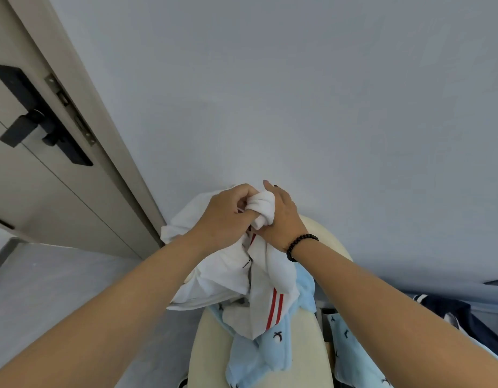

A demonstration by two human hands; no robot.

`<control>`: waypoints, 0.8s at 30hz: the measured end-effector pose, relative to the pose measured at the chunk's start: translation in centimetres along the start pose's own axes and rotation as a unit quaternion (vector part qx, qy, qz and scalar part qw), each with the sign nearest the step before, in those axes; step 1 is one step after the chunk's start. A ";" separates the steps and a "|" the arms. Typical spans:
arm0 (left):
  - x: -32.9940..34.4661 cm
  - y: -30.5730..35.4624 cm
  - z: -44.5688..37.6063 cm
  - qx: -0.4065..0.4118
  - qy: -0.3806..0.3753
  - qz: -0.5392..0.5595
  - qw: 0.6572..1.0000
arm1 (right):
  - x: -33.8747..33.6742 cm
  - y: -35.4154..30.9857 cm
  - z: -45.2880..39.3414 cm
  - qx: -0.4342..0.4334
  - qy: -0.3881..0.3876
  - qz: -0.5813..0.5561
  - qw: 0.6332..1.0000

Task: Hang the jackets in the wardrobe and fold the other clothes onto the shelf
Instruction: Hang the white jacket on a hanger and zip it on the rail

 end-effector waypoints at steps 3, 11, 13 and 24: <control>-1.1 2.0 0.9 0.015 0.022 0.003 1.000 | -1.4 -1.3 0.4 -0.011 0.013 -0.021 1.000; -2.9 -0.7 6.0 -0.028 0.086 0.160 0.983 | -3.8 -5.4 4.3 -0.077 -0.029 -0.083 0.993; -2.9 -2.5 7.9 -0.059 0.114 0.137 0.982 | -4.4 -6.6 5.2 -0.091 -0.033 -0.102 0.990; 0.2 -8.3 17.5 -0.187 0.160 0.096 0.965 | -4.0 -13.4 8.7 -0.170 -0.098 -0.189 0.962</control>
Point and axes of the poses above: each hand's wrist, its own z-axis away from the middle knuckle, its own x-axis out of the palm, y = z × x, the point moved 8 cm from there along -z, towards the middle knuckle, and after that the axes turned 2 degrees about -y, right-handed, at the moved point
